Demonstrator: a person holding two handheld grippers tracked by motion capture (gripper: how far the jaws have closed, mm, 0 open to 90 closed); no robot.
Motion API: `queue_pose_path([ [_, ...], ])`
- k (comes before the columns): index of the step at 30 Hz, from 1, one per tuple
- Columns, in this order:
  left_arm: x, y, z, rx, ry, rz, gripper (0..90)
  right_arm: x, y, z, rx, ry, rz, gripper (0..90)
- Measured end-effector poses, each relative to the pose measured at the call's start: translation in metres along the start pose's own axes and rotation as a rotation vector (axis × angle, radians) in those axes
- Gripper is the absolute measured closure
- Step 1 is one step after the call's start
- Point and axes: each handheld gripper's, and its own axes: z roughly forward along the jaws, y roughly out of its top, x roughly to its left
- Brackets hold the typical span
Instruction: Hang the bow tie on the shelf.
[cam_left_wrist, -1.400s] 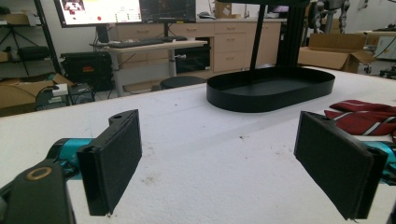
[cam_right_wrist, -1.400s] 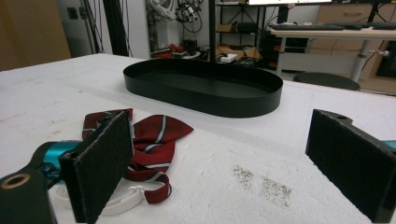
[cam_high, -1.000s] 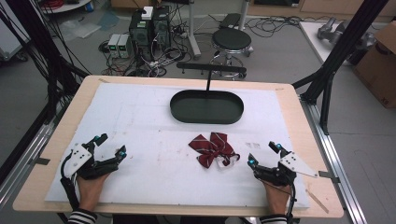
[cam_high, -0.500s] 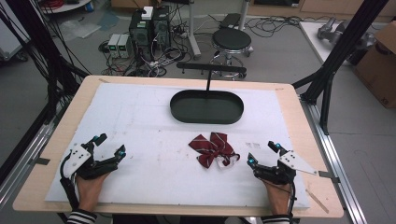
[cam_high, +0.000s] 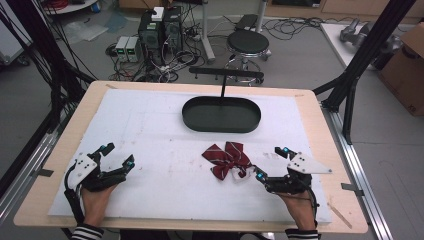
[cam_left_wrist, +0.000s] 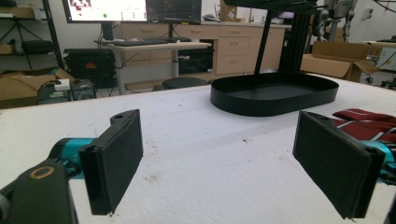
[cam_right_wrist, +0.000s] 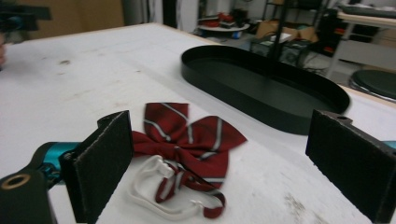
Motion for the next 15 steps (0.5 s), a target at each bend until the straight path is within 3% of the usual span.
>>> queue_pose_path([
  [11, 0.0, 0.0, 0.0, 0.004, -0.001, 0.001, 16.3, 0.015, 0.028, 0.015, 0.18, 0.136, -0.186, 7.0],
  [13, 0.0, 0.0, 0.0, 0.004, -0.001, 0.0, 16.3, 0.016, 0.029, 0.017, 0.2, 0.154, -0.197, 17.3],
  [15, 0.0, 0.0, 0.0, 0.005, -0.001, 0.0, 16.4, 0.018, 0.028, 0.018, 0.212, 0.175, -0.204, 18.6],
])
